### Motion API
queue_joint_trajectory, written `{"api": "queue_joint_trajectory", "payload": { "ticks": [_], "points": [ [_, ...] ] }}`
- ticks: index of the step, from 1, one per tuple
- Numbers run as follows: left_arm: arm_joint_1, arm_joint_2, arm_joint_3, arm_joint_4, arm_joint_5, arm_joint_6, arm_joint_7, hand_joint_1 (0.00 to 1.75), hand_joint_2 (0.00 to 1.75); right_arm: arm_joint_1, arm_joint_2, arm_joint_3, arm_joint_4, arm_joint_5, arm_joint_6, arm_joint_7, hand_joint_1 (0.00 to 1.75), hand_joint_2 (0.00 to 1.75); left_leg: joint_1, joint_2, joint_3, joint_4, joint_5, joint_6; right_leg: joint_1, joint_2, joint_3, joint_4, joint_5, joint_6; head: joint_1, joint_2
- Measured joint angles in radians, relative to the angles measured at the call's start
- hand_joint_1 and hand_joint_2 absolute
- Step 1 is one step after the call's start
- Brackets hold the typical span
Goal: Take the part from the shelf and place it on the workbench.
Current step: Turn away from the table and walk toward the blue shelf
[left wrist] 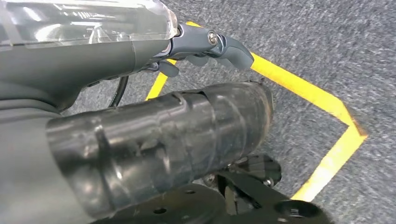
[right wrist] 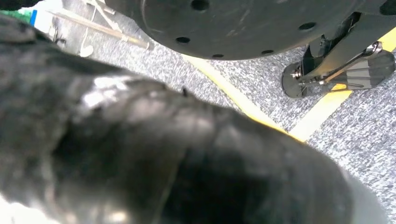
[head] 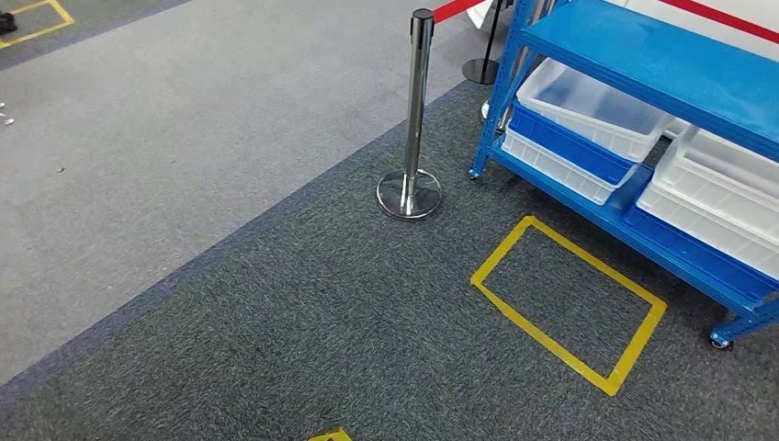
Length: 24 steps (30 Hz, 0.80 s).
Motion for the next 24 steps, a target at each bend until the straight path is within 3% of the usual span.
{"api": "queue_joint_trajectory", "payload": {
  "ticks": [2,4,6,8,10,11,12,13,14,15,17,19,21,22,24],
  "points": [
    [0.0,0.0,0.0,0.0,0.0,0.0,0.0,0.0,0.0,-0.001,0.0,0.002,0.0,0.001,0.0,0.0,0.0,0.0,0.004,-0.048,0.049,-0.119,0.047,0.002,0.0,0.024,-0.006,0.012,-0.005,0.01,0.0,0.0],
    [-0.001,0.0,0.0,0.0,0.0,0.0,0.0,0.0,0.0,-0.001,0.0,0.003,0.001,0.001,0.0,0.0,0.0,0.0,0.002,-0.073,0.063,-0.154,0.048,0.009,0.0,0.041,-0.015,0.018,-0.005,0.022,0.001,0.0],
    [-0.004,0.0,0.0,0.0,0.0,0.0,-0.001,0.0,0.0,0.001,0.0,0.004,0.001,0.001,0.0,0.0,0.0,0.0,0.002,-0.05,0.066,-0.16,0.054,0.022,-0.002,0.053,-0.02,0.017,-0.003,0.034,0.001,0.0],
    [-0.003,0.0,0.0,0.0,0.001,0.0,-0.001,0.0,0.0,0.002,-0.001,0.004,0.001,0.001,0.0,0.0,0.0,0.0,0.006,-0.023,0.071,-0.171,0.062,0.036,-0.002,0.016,-0.037,0.053,-0.027,0.044,0.004,0.0],
    [-0.001,0.0,0.0,0.0,0.001,0.0,-0.001,0.0,0.0,0.0,-0.002,0.005,0.001,0.002,0.0,0.0,0.0,0.0,0.004,0.004,0.072,-0.176,0.063,0.045,-0.001,-0.041,-0.091,0.163,-0.088,0.052,0.007,0.0],
    [0.0,0.0,0.0,0.0,0.001,0.0,0.0,0.0,0.0,-0.001,-0.002,0.005,0.001,0.003,0.001,0.0,0.0,0.0,0.002,0.019,0.071,-0.175,0.061,0.046,-0.003,-0.054,-0.124,0.229,-0.115,0.056,0.007,0.0],
    [0.001,0.0,0.0,0.0,0.001,0.001,0.0,0.0,0.0,-0.001,-0.002,0.005,0.001,0.004,0.001,0.0,0.0,0.0,0.001,0.034,0.072,-0.175,0.059,0.047,-0.005,-0.059,-0.149,0.276,-0.128,0.059,0.007,0.0],
    [0.001,0.0,0.0,0.0,0.001,0.001,0.0,0.0,0.0,-0.001,-0.002,0.005,0.001,0.006,0.001,0.0,0.0,0.0,0.0,0.049,0.074,-0.175,0.056,0.046,-0.006,-0.062,-0.156,0.29,-0.122,0.061,0.007,0.0],
    [0.001,-0.001,0.0,0.0,0.001,0.001,0.0,0.0,0.0,0.0,-0.002,0.006,0.001,0.006,0.0,0.0,0.0,0.0,0.0,0.062,0.077,-0.174,0.053,0.045,-0.007,-0.067,-0.141,0.263,-0.098,0.061,0.007,0.0],
    [0.0,-0.001,0.0,0.0,0.001,0.002,0.0,0.0,0.0,0.001,-0.002,0.006,0.001,0.004,0.0,0.0,0.0,0.0,0.0,0.073,0.082,-0.174,0.05,0.043,-0.007,-0.078,-0.108,0.201,-0.062,0.059,0.007,0.0],
    [0.0,-0.001,0.0,0.0,0.001,0.002,0.0,0.0,0.0,0.0,-0.002,0.005,0.001,-0.003,-0.002,-0.002,0.0,0.0,-0.002,0.093,0.091,-0.174,0.041,0.035,0.001,-0.123,-0.038,0.067,-0.015,0.047,0.007,0.0],
    [-0.002,-0.002,0.0,0.0,0.001,0.002,-0.001,0.0,0.0,-0.003,-0.002,0.005,0.001,-0.006,-0.003,-0.004,0.0,0.0,-0.006,0.112,0.097,-0.175,0.034,0.025,0.01,-0.144,-0.013,0.015,-0.01,0.034,0.007,0.0],
    [-0.007,-0.003,0.0,0.0,0.0,0.003,-0.001,0.0,0.0,-0.002,-0.003,0.004,0.001,-0.005,-0.003,-0.008,0.0,0.0,-0.008,0.128,0.106,-0.179,0.029,0.015,0.01,-0.122,-0.013,0.011,-0.008,0.023,0.006,0.0],
    [-0.009,-0.004,0.0,0.0,0.0,0.003,-0.001,0.0,0.0,-0.002,-0.003,0.004,0.001,-0.005,-0.003,-0.01,0.0,0.0,-0.008,0.12,0.11,-0.175,0.022,0.009,0.006,-0.111,-0.01,0.004,-0.006,0.017,0.006,0.0],
    [-0.01,-0.004,0.001,0.0,0.0,0.003,0.0,0.0,0.0,-0.003,-0.003,0.004,0.001,-0.005,-0.003,-0.013,0.0,0.0,-0.005,0.074,0.088,-0.117,-0.018,0.002,-0.001,-0.09,-0.002,-0.009,0.001,0.005,0.003,0.0]
  ]
}}
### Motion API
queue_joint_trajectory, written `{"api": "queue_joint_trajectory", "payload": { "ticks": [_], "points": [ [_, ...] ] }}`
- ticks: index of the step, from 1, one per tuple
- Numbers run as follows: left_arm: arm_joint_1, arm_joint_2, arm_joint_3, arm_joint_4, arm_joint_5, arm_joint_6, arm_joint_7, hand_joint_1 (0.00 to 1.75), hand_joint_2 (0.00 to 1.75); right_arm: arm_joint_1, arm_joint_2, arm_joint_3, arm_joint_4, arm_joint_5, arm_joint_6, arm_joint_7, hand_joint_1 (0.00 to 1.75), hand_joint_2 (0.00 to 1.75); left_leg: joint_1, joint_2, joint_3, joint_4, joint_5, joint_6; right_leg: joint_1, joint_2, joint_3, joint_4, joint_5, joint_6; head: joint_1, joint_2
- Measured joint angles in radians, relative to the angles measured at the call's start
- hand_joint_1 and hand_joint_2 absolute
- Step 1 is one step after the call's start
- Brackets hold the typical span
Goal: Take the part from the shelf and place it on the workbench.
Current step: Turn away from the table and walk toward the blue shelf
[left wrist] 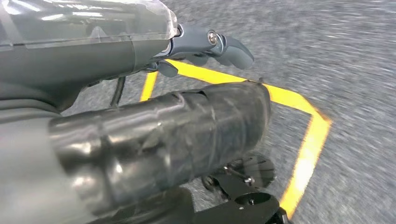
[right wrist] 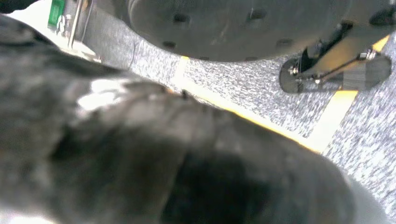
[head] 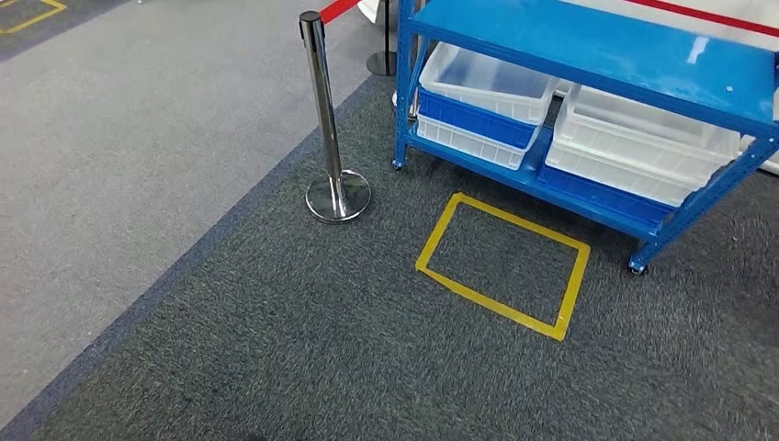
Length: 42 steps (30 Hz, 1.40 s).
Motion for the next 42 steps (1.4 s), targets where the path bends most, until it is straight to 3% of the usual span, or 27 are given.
{"api": "queue_joint_trajectory", "payload": {
  "ticks": [2,3,4,5,6,8,10,12,13,15,17,19,20,21,23,25,28,30,33,34,35,36,39,40,42],
  "points": [
    [0.002,0.0,0.001,0.0,0.0,0.0,0.0,0.0,0.0,-0.002,0.0,0.0,0.0,0.0,0.0,-0.001,0.0,0.0,0.003,-0.048,-0.065,0.133,-0.062,-0.004,0.0,0.023,0.001,-0.001,0.001,-0.006,-0.002,0.0],
    [0.004,0.0,0.001,0.0,0.0,0.0,0.0,0.0,0.0,-0.002,0.0,0.0,0.0,0.0,0.0,-0.001,0.0,0.0,0.003,-0.056,-0.099,0.194,-0.081,-0.006,0.001,0.037,0.001,-0.001,0.0,-0.008,-0.002,0.0],
    [0.006,0.0,0.002,0.0,0.0,0.0,0.001,0.0,0.0,-0.002,0.0,0.0,0.0,0.0,0.0,-0.001,0.0,0.0,0.004,-0.059,-0.12,0.226,-0.08,-0.007,0.001,0.051,0.002,0.0,-0.001,-0.008,-0.002,0.0],
    [0.007,0.0,0.002,0.0,0.0,0.0,0.001,0.0,0.0,-0.002,0.0,0.0,0.0,0.0,0.001,0.0,0.0,0.0,0.005,-0.06,-0.124,0.218,-0.058,-0.008,0.001,0.066,0.004,0.002,-0.002,-0.008,-0.002,0.0],
    [0.008,0.0,0.002,0.0,0.0,0.0,0.001,0.0,0.0,-0.001,0.0,0.0,0.0,0.001,0.001,0.0,0.0,0.0,0.006,-0.063,-0.11,0.173,-0.02,-0.008,0.0,0.082,0.005,0.004,-0.004,-0.006,-0.002,0.0],
    [0.009,0.0,0.002,0.0,0.001,0.0,0.001,0.0,0.0,-0.001,0.0,0.0,0.0,0.002,0.001,0.002,0.0,0.0,0.01,-0.097,-0.062,0.039,0.055,-0.006,0.0,0.109,0.004,0.015,-0.011,0.003,-0.002,0.0],
    [0.008,0.0,0.003,0.0,0.0,0.0,0.001,0.0,0.0,-0.003,0.0,0.0,0.0,0.003,0.002,0.002,0.0,0.0,0.012,-0.133,-0.037,-0.032,0.078,-0.002,0.0,0.129,-0.003,0.025,-0.016,0.015,-0.001,0.0],
    [0.004,0.0,0.003,0.0,0.0,0.001,0.002,0.0,0.0,-0.001,0.0,0.0,0.0,0.003,0.002,0.002,0.0,0.0,0.01,-0.13,-0.034,-0.037,0.077,0.007,-0.002,0.146,-0.01,0.026,-0.014,0.027,-0.001,0.0],
    [0.003,0.0,0.003,0.0,0.0,0.001,0.002,0.0,0.0,0.001,0.0,0.0,0.0,0.003,0.002,0.002,0.0,0.0,0.01,-0.119,-0.032,-0.041,0.08,0.013,-0.004,0.141,-0.012,0.028,-0.015,0.033,-0.001,0.0],
    [0.003,0.0,0.003,0.0,0.0,0.001,0.002,0.0,0.0,0.001,0.0,0.0,0.0,0.004,0.002,0.002,0.0,0.0,0.012,-0.095,-0.028,-0.051,0.085,0.028,-0.004,0.094,-0.032,0.071,-0.042,0.043,0.001,0.0],
    [0.007,0.0,0.004,0.0,0.0,0.001,0.002,0.0,0.0,-0.001,0.0,0.0,0.0,0.005,0.002,0.003,0.0,0.0,0.009,-0.069,-0.026,-0.054,0.085,0.036,-0.004,0.041,-0.089,0.186,-0.103,0.051,0.003,0.0],
    [0.01,0.0,0.004,0.0,0.0,0.0,0.002,0.0,0.0,-0.003,0.0,0.0,0.0,0.01,0.0,0.006,0.0,0.0,0.007,-0.046,-0.026,-0.054,0.081,0.038,-0.007,0.029,-0.144,0.295,-0.141,0.057,0.003,0.0],
    [0.01,0.0,0.004,0.0,0.0,0.0,0.002,0.0,0.0,-0.002,-0.001,0.0,0.0,0.015,-0.001,0.011,0.0,0.0,0.007,-0.037,-0.024,-0.053,0.079,0.038,-0.008,0.026,-0.148,0.303,-0.133,0.058,0.003,0.0],
    [0.009,0.0,0.004,0.0,-0.001,0.0,0.002,0.0,0.0,0.0,-0.001,0.0,0.0,0.022,-0.002,0.018,0.0,0.0,0.007,-0.031,-0.022,-0.053,0.078,0.036,-0.009,0.024,-0.131,0.271,-0.107,0.057,0.003,0.0],
    [0.007,-0.001,0.004,0.0,-0.004,0.0,0.002,0.0,0.0,0.002,-0.002,0.001,0.0,0.039,-0.003,0.038,0.0,0.0,0.006,-0.024,-0.015,-0.053,0.073,0.031,-0.006,0.014,-0.056,0.132,-0.042,0.048,0.003,0.0],
    [0.006,-0.002,0.004,0.0,-0.009,0.0,0.002,0.0,0.0,0.001,-0.002,0.005,0.0,0.054,-0.002,0.052,0.0,0.0,0.003,-0.021,-0.011,-0.052,0.069,0.023,0.001,0.005,-0.008,0.036,-0.016,0.036,0.003,0.0],
    [0.003,-0.002,0.004,0.0,-0.014,0.0,0.003,0.0,0.0,0.001,-0.002,0.013,0.002,0.065,0.0,0.056,0.0,0.0,0.003,-0.02,-0.008,-0.054,0.066,0.007,0.004,0.006,-0.002,0.018,-0.017,0.023,0.003,0.0],
    [0.002,-0.002,0.004,0.0,-0.014,-0.001,0.004,0.0,0.0,0.001,-0.002,0.016,0.003,0.069,0.0,0.057,0.0,0.0,0.004,-0.034,-0.02,-0.021,0.041,-0.002,-0.001,0.009,0.004,0.007,-0.013,0.01,0.002,0.0],
    [0.004,-0.002,0.004,0.0,-0.015,-0.002,0.004,0.0,0.0,-0.001,-0.001,0.019,0.004,0.073,0.001,0.059,0.0,0.0,0.005,-0.057,-0.109,0.161,-0.047,-0.011,-0.002,0.013,0.007,0.003,-0.012,-0.002,0.001,0.0],
    [0.006,-0.002,0.004,0.0,-0.016,-0.004,0.005,0.0,0.0,-0.001,-0.001,0.021,0.005,0.074,0.002,0.06,0.0,0.0,0.006,-0.059,-0.138,0.216,-0.062,-0.013,-0.001,0.016,0.007,0.004,-0.013,-0.004,0.002,0.0],
    [0.008,-0.001,0.004,0.0,-0.017,-0.008,0.005,0.0,0.0,0.0,-0.001,0.023,0.005,0.076,0.003,0.061,0.0,0.0,0.006,-0.059,-0.154,0.24,-0.056,-0.014,0.0,0.02,0.008,0.005,-0.014,-0.004,0.001,0.0],
    [0.009,-0.001,0.004,0.0,-0.018,-0.012,0.005,0.0,0.0,0.0,-0.001,0.025,0.005,0.078,0.004,0.063,0.0,0.0,0.006,-0.059,-0.15,0.223,-0.032,-0.014,0.0,0.025,0.009,0.007,-0.016,-0.004,0.001,0.0],
    [0.01,0.0,0.004,0.0,-0.02,-0.02,0.006,0.0,0.0,-0.001,0.0,0.03,0.006,0.086,0.009,0.066,0.0,0.0,0.006,-0.062,-0.069,0.029,0.069,-0.007,0.001,0.037,0.01,0.021,-0.025,0.006,0.002,0.0],
    [0.009,0.0,0.004,0.0,-0.02,-0.021,0.005,0.0,0.0,-0.001,0.0,0.032,0.006,0.089,0.01,0.067,0.0,0.0,0.005,-0.064,-0.052,-0.014,0.082,-0.002,0.003,0.039,0.008,0.025,-0.028,0.011,0.002,0.0],
    [0.007,0.0,0.003,0.0,-0.02,-0.021,0.004,0.0,0.0,-0.002,0.0,0.033,0.006,0.092,0.011,0.068,0.0,0.0,0.001,-0.066,-0.046,-0.033,0.083,0.008,0.006,0.041,0.005,0.028,-0.029,0.021,0.003,0.0]
  ]
}}
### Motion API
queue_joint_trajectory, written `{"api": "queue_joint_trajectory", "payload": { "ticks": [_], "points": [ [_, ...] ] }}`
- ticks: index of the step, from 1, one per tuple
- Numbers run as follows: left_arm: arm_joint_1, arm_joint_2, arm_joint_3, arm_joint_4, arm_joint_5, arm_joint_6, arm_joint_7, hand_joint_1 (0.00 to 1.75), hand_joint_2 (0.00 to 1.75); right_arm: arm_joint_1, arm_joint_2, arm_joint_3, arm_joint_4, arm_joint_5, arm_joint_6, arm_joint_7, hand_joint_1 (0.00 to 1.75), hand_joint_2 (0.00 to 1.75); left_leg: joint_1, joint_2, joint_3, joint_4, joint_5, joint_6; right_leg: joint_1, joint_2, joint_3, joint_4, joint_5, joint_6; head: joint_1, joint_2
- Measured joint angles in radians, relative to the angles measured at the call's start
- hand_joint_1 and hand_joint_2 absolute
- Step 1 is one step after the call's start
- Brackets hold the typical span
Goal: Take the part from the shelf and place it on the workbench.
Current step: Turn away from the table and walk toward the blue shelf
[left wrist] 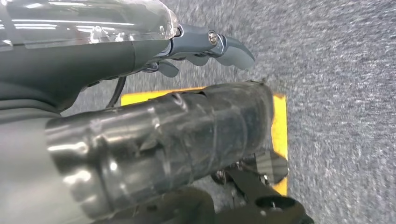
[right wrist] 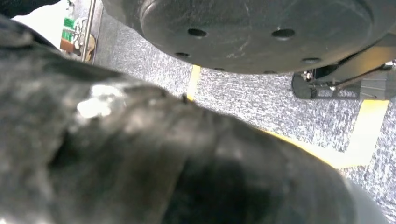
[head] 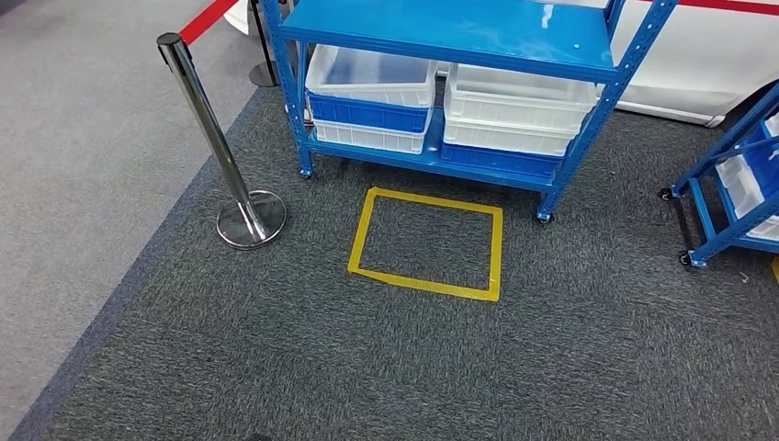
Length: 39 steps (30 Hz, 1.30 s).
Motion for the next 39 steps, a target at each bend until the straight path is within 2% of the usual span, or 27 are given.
{"api": "queue_joint_trajectory", "payload": {
  "ticks": [2,3,4,6,7,8,9,10,11,13,14,16,18,20,22,23,24,25,27,28,30,32,34,35,37,38,39],
  "points": [
    [0.0,0.0,0.0,0.0,0.0,0.0,0.0,0.0,0.0,0.0,0.0,0.001,0.0,0.001,0.0,0.0,0.0,0.0,0.002,0.002,0.002,-0.007,0.007,0.013,-0.002,-0.001,-0.002,0.004,-0.004,0.01,0.0,0.0],
    [0.0,0.0,0.0,0.0,0.0,0.0,0.0,0.0,0.0,0.001,0.0,0.001,0.0,0.002,0.0,0.0,0.0,0.0,0.003,0.004,0.003,-0.011,0.01,0.021,-0.004,-0.004,-0.01,0.023,-0.019,0.015,0.0,0.0],
    [0.0,0.0,0.0,0.0,0.0,0.0,0.0,0.0,0.0,0.001,0.0,0.002,0.0,0.002,0.0,0.0,0.0,0.0,0.005,0.006,0.004,-0.015,0.013,0.026,-0.005,-0.007,-0.028,0.064,-0.045,0.02,0.001,0.0],
    [0.0,0.0,0.0,0.0,0.0,-0.001,0.0,0.0,0.0,0.0,-0.001,0.005,0.0,0.004,0.0,-0.002,0.0,0.0,0.005,0.01,0.003,-0.016,0.014,0.032,-0.008,-0.011,-0.088,0.191,-0.109,0.028,0.001,0.0],
    [0.001,0.0,0.0,0.0,0.0,-0.001,0.0,0.0,0.0,0.001,-0.001,0.007,0.0,0.004,0.0,-0.002,0.0,0.0,0.004,0.011,0.002,-0.016,0.013,0.032,-0.01,-0.012,-0.117,0.247,-0.128,0.031,0.001,0.0],
    [0.001,0.0,0.0,0.0,0.0,-0.002,0.0,0.0,0.0,0.001,-0.001,0.008,0.0,0.004,0.0,-0.003,0.0,0.0,0.004,0.012,0.003,-0.015,0.012,0.033,-0.01,-0.012,-0.131,0.275,-0.129,0.032,0.001,0.0],
    [0.001,0.0,0.0,0.0,0.0,-0.002,0.0,0.0,0.0,0.001,-0.001,0.009,0.0,0.004,0.0,-0.003,0.0,0.0,0.004,0.012,0.004,-0.015,0.011,0.032,-0.011,-0.013,-0.128,0.268,-0.112,0.031,0.001,0.0],
    [0.002,0.0,0.0,0.0,0.0,-0.002,0.0,0.0,0.0,0.002,-0.001,0.009,0.0,0.005,0.0,-0.003,0.0,0.0,0.004,0.012,0.007,-0.015,0.01,0.031,-0.012,-0.014,-0.104,0.217,-0.078,0.029,0.001,0.0],
    [0.001,0.0,0.0,0.0,0.0,-0.002,0.0,0.0,0.0,0.002,-0.001,0.01,0.0,0.005,0.0,-0.003,0.0,0.0,0.004,0.012,0.01,-0.015,0.008,0.029,-0.011,-0.016,-0.068,0.142,-0.04,0.025,0.001,0.0],
    [0.001,0.0,0.0,0.0,0.0,-0.003,0.0,0.0,0.0,0.001,-0.002,0.012,0.0,0.008,-0.001,-0.006,0.0,0.0,0.003,0.012,0.015,-0.017,0.005,0.021,-0.006,-0.02,-0.009,0.02,0.003,0.015,0.001,0.0],
    [0.0,0.0,0.0,0.0,0.0,-0.003,0.0,0.0,0.0,0.0,-0.002,0.013,0.0,0.01,-0.002,-0.008,0.0,0.0,0.003,0.013,0.016,-0.018,0.005,0.015,-0.002,-0.021,0.002,-0.006,0.006,0.011,0.001,0.0],
    [-0.002,0.0,0.0,0.0,0.0,-0.003,0.0,0.0,0.0,0.0,-0.002,0.016,0.0,0.014,-0.005,-0.012,0.0,0.0,0.002,0.013,0.018,-0.022,0.006,0.003,0.004,-0.019,0.002,-0.012,0.006,0.003,0.0,0.0],
    [-0.002,0.0,0.0,0.0,0.0,-0.003,0.0,0.0,0.0,0.002,-0.002,0.016,0.0,0.016,-0.008,-0.015,0.0,0.0,0.003,0.011,0.017,-0.014,-0.004,-0.009,-0.001,-0.018,0.006,-0.02,0.01,-0.008,0.0,0.0],
    [-0.002,0.0,0.0,0.0,0.0,-0.002,0.0,0.0,0.0,0.003,-0.002,0.017,0.0,0.016,-0.011,-0.018,0.0,0.0,0.005,0.009,-0.014,0.058,-0.05,-0.017,-0.005,-0.019,0.01,-0.027,0.013,-0.019,-0.001,0.0],
    [-0.001,0.0,0.0,0.0,0.0,-0.002,0.0,0.0,0.0,0.003,-0.002,0.017,0.0,0.016,-0.011,-0.023,0.0,0.0,0.005,0.008,-0.078,0.194,-0.113,-0.021,-0.002,-0.019,0.01,-0.027,0.011,-0.026,-0.002,0.0],
    [0.0,0.0,0.0,0.0,0.0,-0.002,0.0,0.0,0.0,0.003,-0.002,0.017,0.0,0.016,-0.011,-0.026,0.0,0.0,0.005,0.008,-0.104,0.245,-0.126,-0.022,0.0,-0.018,0.011,-0.026,0.01,-0.027,-0.001,0.0],
    [0.001,0.0,0.0,0.0,0.0,-0.002,0.0,0.0,0.0,0.003,-0.002,0.016,0.0,0.016,-0.012,-0.029,0.0,0.0,0.005,0.008,-0.114,0.263,-0.121,-0.021,0.002,-0.017,0.013,-0.025,0.009,-0.029,-0.001,0.0],
    [0.002,0.0,0.0,0.0,0.0,-0.002,0.0,0.0,0.0,0.003,-0.002,0.016,0.0,0.016,-0.013,-0.034,0.0,0.0,0.005,0.008,-0.106,0.241,-0.096,-0.019,0.003,-0.016,0.015,-0.024,0.007,-0.029,-0.001,0.0],
    [0.003,0.0,0.0,0.0,0.0,-0.002,0.0,0.0,0.0,0.003,-0.002,0.016,0.0,0.015,-0.015,-0.044,0.0,0.0,0.003,0.006,-0.049,0.116,-0.027,-0.01,0.005,-0.012,0.019,-0.019,0.002,-0.028,-0.001,0.0],
    [0.002,0.001,0.0,0.0,0.0,-0.002,0.0,0.0,0.0,0.002,-0.002,0.016,0.0,0.014,-0.015,-0.048,0.0,0.0,0.001,0.005,-0.022,0.056,-0.006,-0.004,0.006,-0.011,0.018,-0.015,-0.001,-0.024,-0.001,0.0],
    [0.001,0.002,0.001,0.0,0.0,-0.002,0.0,0.0,0.0,0.0,-0.002,0.016,0.001,0.012,-0.015,-0.053,0.0,0.0,-0.005,0.003,0.005,-0.006,0.006,0.005,0.007,-0.01,0.015,-0.011,-0.005,-0.015,-0.001,0.0],
    [0.001,0.002,0.001,0.0,0.0,-0.002,0.0,0.0,0.0,-0.001,-0.002,0.016,0.001,0.01,-0.015,-0.054,0.0,0.0,-0.005,0.003,0.007,-0.013,0.008,0.012,0.007,-0.01,0.015,-0.011,-0.005,-0.005,-0.001,0.0],
    [0.002,0.001,0.001,0.0,0.0,-0.001,-0.001,0.0,0.0,-0.001,-0.003,0.016,0.001,0.01,-0.015,-0.054,0.0,0.0,0.0,0.005,0.011,-0.024,0.014,0.023,0.007,-0.011,0.006,0.014,-0.025,0.006,0.001,0.0],
    [0.001,0.001,0.001,0.0,0.0,-0.001,-0.001,0.0,0.0,-0.001,-0.003,0.016,0.001,0.01,-0.015,-0.054,0.0,0.0,0.003,0.007,0.013,-0.028,0.017,0.029,0.006,-0.013,-0.012,0.053,-0.049,0.011,0.002,0.0],
    [0.0,0.001,0.001,0.0,0.0,-0.001,-0.002,0.0,0.0,-0.001,-0.003,0.016,0.001,0.01,-0.015,-0.054,0.0,0.0,0.003,0.008,0.013,-0.029,0.017,0.034,-0.001,-0.014,-0.076,0.18,-0.11,0.021,0.004,0.0],
    [0.0,0.001,0.001,0.0,0.0,-0.001,-0.002,0.0,0.0,-0.001,-0.004,0.016,0.001,0.01,-0.015,-0.054,0.0,0.0,0.003,0.009,0.012,-0.028,0.016,0.034,-0.004,-0.015,-0.108,0.239,-0.129,0.025,0.004,0.0],
    [0.001,0.001,0.001,0.0,0.0,-0.001,-0.002,0.0,0.0,-0.001,-0.004,0.016,0.001,0.01,-0.015,-0.054,0.0,0.0,0.003,0.01,0.013,-0.028,0.015,0.034,-0.007,-0.015,-0.127,0.27,-0.128,0.028,0.004,0.0]
  ]
}}
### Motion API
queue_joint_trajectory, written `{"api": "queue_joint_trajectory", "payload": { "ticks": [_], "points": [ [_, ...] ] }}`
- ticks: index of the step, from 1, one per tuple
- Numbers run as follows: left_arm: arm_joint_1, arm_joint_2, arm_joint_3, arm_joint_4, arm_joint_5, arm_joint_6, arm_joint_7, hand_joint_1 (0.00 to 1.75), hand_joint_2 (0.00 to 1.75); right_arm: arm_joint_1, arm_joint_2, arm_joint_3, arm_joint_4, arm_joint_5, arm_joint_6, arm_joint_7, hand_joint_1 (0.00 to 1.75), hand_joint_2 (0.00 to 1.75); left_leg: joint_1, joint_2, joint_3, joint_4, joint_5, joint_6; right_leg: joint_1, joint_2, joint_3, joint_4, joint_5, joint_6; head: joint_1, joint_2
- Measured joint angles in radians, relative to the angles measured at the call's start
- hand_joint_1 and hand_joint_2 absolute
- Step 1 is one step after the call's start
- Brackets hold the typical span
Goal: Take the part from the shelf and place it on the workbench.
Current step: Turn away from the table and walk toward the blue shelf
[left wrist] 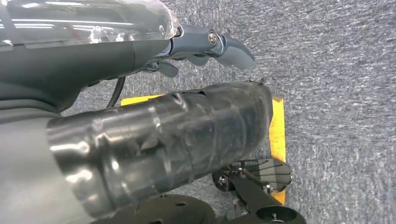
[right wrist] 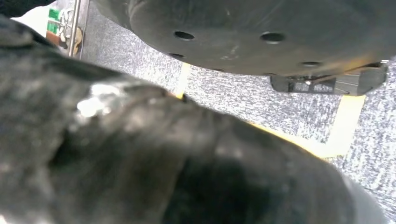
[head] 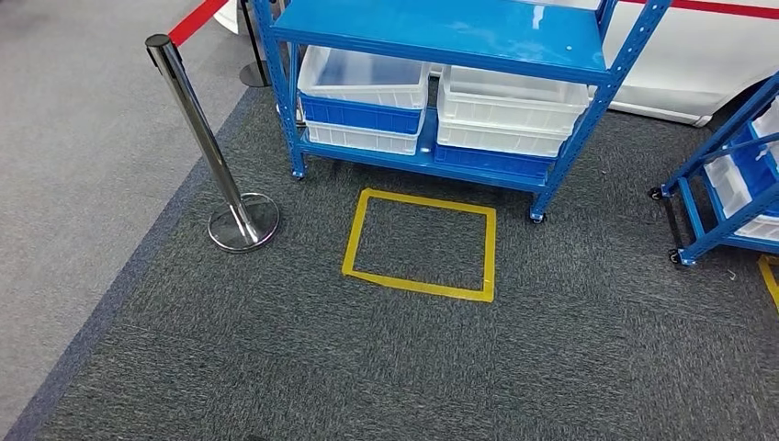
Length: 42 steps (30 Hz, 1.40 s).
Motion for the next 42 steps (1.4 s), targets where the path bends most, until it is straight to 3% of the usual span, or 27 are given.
{"api": "queue_joint_trajectory", "payload": {
  "ticks": [1,2,3,5,7,10,12,14,15,16,18,20,21,25,27,29,30,31,32,33,35,36,38,40,42],
  "points": [
    [0.0,0.0,0.0,0.0,0.0,0.0,0.0,0.0,0.0,0.001,0.0,0.0,0.0,0.0,0.0,0.0,0.0,0.0,0.0,0.0,0.002,0.001,-0.002,-0.001,-0.003,-0.001,0.0,-0.008,0.021,0.002,0.0,0.0],
    [0.001,0.0,0.0,0.0,0.0,0.0,0.0,0.0,0.0,0.001,0.0,0.0,0.0,0.0,0.0,0.0,0.0,0.0,0.001,-0.001,0.005,0.002,-0.004,-0.003,-0.005,-0.002,0.021,-0.057,0.059,0.002,0.0,0.0],
    [0.001,0.0,0.0,0.0,0.0,0.0,0.0,0.0,0.0,0.001,-0.001,0.0,0.0,0.0,0.0,0.0,0.0,0.0,0.001,-0.001,0.009,0.002,-0.007,-0.006,-0.007,-0.003,0.056,-0.133,0.099,0.001,0.0,0.0],
    [0.0,-0.001,0.0,0.0,0.0,0.0,0.0,0.0,0.0,0.0,-0.001,0.0,0.0,0.0,0.0,0.0,0.0,0.0,-0.002,-0.001,0.013,0.004,-0.014,-0.017,-0.002,-0.006,0.111,-0.25,0.141,-0.007,0.0,0.0],
    [-0.002,-0.001,0.0,0.0,0.0,0.0,0.0,0.0,0.0,-0.001,-0.001,0.0,0.0,0.0,0.0,0.0,0.0,0.0,-0.005,0.0,0.013,0.003,-0.017,-0.029,0.004,-0.006,0.123,-0.277,0.139,-0.016,-0.001,0.0],
    [-0.004,-0.001,0.0,0.0,0.0,0.0,0.0,0.0,0.0,0.0,-0.001,0.0,0.0,0.0,0.001,0.002,0.0,0.0,-0.002,-0.001,0.012,0.02,-0.033,-0.045,-0.001,-0.005,0.128,-0.288,0.144,-0.036,-0.001,0.0],
    [-0.004,0.0,0.0,0.0,0.0,0.0,0.001,0.0,0.0,0.0,-0.001,0.0,0.0,0.0,0.001,0.003,0.0,0.0,0.0,-0.003,-0.031,0.111,-0.088,-0.051,-0.003,-0.006,0.13,-0.294,0.146,-0.048,-0.002,0.0],
    [-0.002,0.0,0.0,0.0,0.0,0.0,0.001,0.0,0.0,0.0,-0.001,0.0,0.001,0.0,0.002,0.004,0.0,0.0,0.0,-0.003,-0.098,0.243,-0.145,-0.054,0.0,-0.006,0.13,-0.293,0.144,-0.053,-0.003,0.0],
    [-0.001,0.0,0.0,0.0,0.0,0.0,0.001,0.0,0.0,0.0,-0.001,0.0,0.001,0.0,0.003,0.005,0.0,0.0,0.0,-0.003,-0.12,0.282,-0.15,-0.055,0.001,-0.006,0.13,-0.292,0.143,-0.054,-0.003,0.0],
    [0.0,0.0,0.0,0.0,0.0,0.0,0.002,0.0,0.0,0.001,-0.001,0.0,0.001,0.0,0.003,0.006,0.0,0.0,0.0,-0.003,-0.125,0.285,-0.136,-0.055,0.002,-0.005,0.131,-0.29,0.141,-0.055,-0.003,0.0],
    [0.001,0.0,0.0,0.0,0.0,0.0,0.002,0.0,0.0,0.001,-0.001,0.0,0.001,0.001,0.004,0.008,0.0,0.0,0.0,-0.003,-0.08,0.181,-0.062,-0.049,0.003,-0.002,0.135,-0.285,0.135,-0.052,-0.003,0.0],
    [0.001,0.0,0.0,0.0,0.0,0.0,0.002,0.0,0.0,0.0,-0.001,0.0,0.002,0.002,0.005,0.008,0.0,0.0,-0.003,-0.005,-0.027,0.06,-0.014,-0.041,0.006,0.0,0.137,-0.277,0.127,-0.044,-0.003,0.0],
    [0.0,0.0,0.001,0.0,0.0,0.0,0.002,0.0,0.0,0.0,-0.001,0.0,0.002,0.002,0.005,0.008,0.0,0.0,-0.005,-0.005,-0.014,0.03,-0.007,-0.038,0.008,0.0,0.137,-0.275,0.125,-0.039,-0.002,0.0],
    [0.0,0.0,0.001,0.0,0.0,0.001,0.003,0.0,0.0,-0.001,-0.001,-0.001,0.002,0.003,0.004,0.008,0.0,0.0,-0.003,-0.005,-0.006,0.011,-0.003,-0.017,0.007,-0.001,0.137,-0.267,0.115,-0.019,-0.002,0.0],
    [-0.001,0.0,0.002,0.0,0.001,0.001,0.003,0.0,0.0,-0.001,-0.001,-0.001,0.002,0.003,0.004,0.008,0.0,0.0,0.001,-0.004,-0.002,0.003,0.001,-0.007,0.004,-0.001,0.103,-0.193,0.069,-0.011,0.0,0.0],
    [-0.002,-0.001,0.003,0.0,0.003,0.001,0.004,0.0,0.0,-0.001,-0.001,-0.001,0.002,0.004,0.004,0.008,0.0,0.0,0.0,-0.002,-0.002,0.003,-0.001,-0.002,0.001,-0.002,0.034,-0.06,0.011,-0.005,0.0,0.0],
    [-0.001,-0.001,0.004,0.0,0.004,0.001,0.004,0.0,0.0,0.0,-0.001,-0.001,0.002,0.004,0.004,0.008,0.0,0.0,0.0,-0.002,-0.001,0.004,-0.003,-0.002,-0.001,-0.002,0.008,-0.012,0.0,-0.003,0.0,0.0],
    [-0.001,-0.001,0.005,0.0,0.004,0.001,0.004,0.0,0.0,0.0,-0.001,-0.001,0.002,0.004,0.004,0.008,0.0,0.0,0.0,-0.002,0.001,0.004,-0.005,-0.002,-0.002,-0.002,-0.002,-0.001,0.011,-0.001,0.0,0.0],
    [0.0,-0.001,0.007,0.0,0.005,0.001,0.005,0.0,0.0,0.001,-0.001,-0.001,0.002,0.004,0.004,0.008,0.0,0.0,0.0,-0.002,0.004,0.004,-0.007,-0.003,-0.004,-0.002,0.007,-0.027,0.038,-0.002,0.0,0.0],
    [0.0,-0.001,0.008,0.0,0.005,0.002,0.005,0.0,0.0,0.001,-0.002,-0.001,0.002,0.004,0.004,0.008,0.0,0.0,0.0,-0.003,0.01,0.005,-0.01,-0.006,-0.005,-0.003,0.036,-0.092,0.081,-0.004,0.0,0.0],
    [0.0,-0.002,0.008,0.0,0.005,0.003,0.006,0.0,0.0,0.001,-0.002,-0.001,0.002,0.004,0.004,0.008,0.0,0.0,-0.001,-0.004,0.018,0.005,-0.018,-0.014,-0.002,-0.005,0.097,-0.222,0.134,-0.01,0.0,0.0],
    [0.0,-0.002,0.009,0.0,0.005,0.008,0.008,0.0,0.0,0.001,-0.002,-0.001,0.002,0.005,0.004,0.008,0.0,0.0,-0.002,-0.003,0.02,0.005,-0.021,-0.02,0.001,-0.005,0.116,-0.262,0.145,-0.014,0.0,0.0],
    [-0.003,-0.003,0.012,0.0,0.005,0.027,0.016,0.0,0.0,0.0,-0.002,-0.001,0.002,0.007,0.003,0.008,0.0,0.0,-0.003,-0.002,0.023,0.002,-0.023,-0.031,0.007,-0.004,0.121,-0.274,0.14,-0.022,-0.001,0.0],
    [-0.005,-0.004,0.015,0.0,0.005,0.049,0.026,0.0,0.0,0.001,-0.002,-0.001,0.002,0.008,0.004,0.008,0.0,0.0,-0.002,-0.003,0.027,0.002,-0.028,-0.042,0.004,-0.003,0.124,-0.28,0.142,-0.033,-0.001,0.0],
    [-0.007,-0.004,0.017,0.0,0.005,0.062,0.033,0.0,0.0,0.001,-0.001,-0.001,0.002,0.005,0.007,0.008,0.0,0.0,-0.002,-0.004,0.005,0.055,-0.065,-0.05,-0.001,-0.004,0.129,-0.29,0.145,-0.046,-0.001,0.0]
  ]
}}
